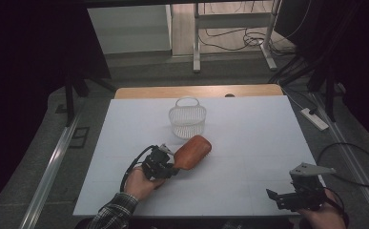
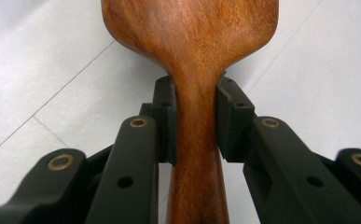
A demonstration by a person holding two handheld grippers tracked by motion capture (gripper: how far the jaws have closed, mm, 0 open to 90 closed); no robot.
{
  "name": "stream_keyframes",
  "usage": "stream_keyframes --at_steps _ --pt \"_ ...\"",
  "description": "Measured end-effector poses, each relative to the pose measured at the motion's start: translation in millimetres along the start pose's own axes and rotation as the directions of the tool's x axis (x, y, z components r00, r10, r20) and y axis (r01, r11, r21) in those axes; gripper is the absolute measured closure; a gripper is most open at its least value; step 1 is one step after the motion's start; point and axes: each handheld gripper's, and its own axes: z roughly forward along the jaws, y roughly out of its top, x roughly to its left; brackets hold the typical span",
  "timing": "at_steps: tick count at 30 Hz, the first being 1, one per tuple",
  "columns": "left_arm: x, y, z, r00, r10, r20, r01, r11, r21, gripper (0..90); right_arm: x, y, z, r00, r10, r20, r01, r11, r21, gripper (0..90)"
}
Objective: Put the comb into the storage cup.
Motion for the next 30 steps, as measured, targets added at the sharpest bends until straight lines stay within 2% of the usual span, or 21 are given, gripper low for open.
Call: stream_keyframes --at_steps 9,22,30 --pt "-4.8 -0.2 -13.7 0.9996 0.021 0.019 -0.020 0.9972 -0.073 72.0 0.4 -0.3 -1.8 1.0000 -0.006 -0.007 0.006 1.000 -0.019 0.0" --pt "-11.5 0.9 -22.7 0.9982 0.056 0.020 -0.053 0.9913 -0.120 71.9 1.7 -0.2 -3.8 0.9996 -0.023 -0.019 0.022 0.999 -0.041 0.0" --pt "-12.7 0.5 -29.2 0.9976 0.066 0.024 -0.061 0.9867 -0.151 71.9 2.8 2.2 -5.1 0.9990 -0.038 -0.022 0.036 0.996 -0.083 0.0"
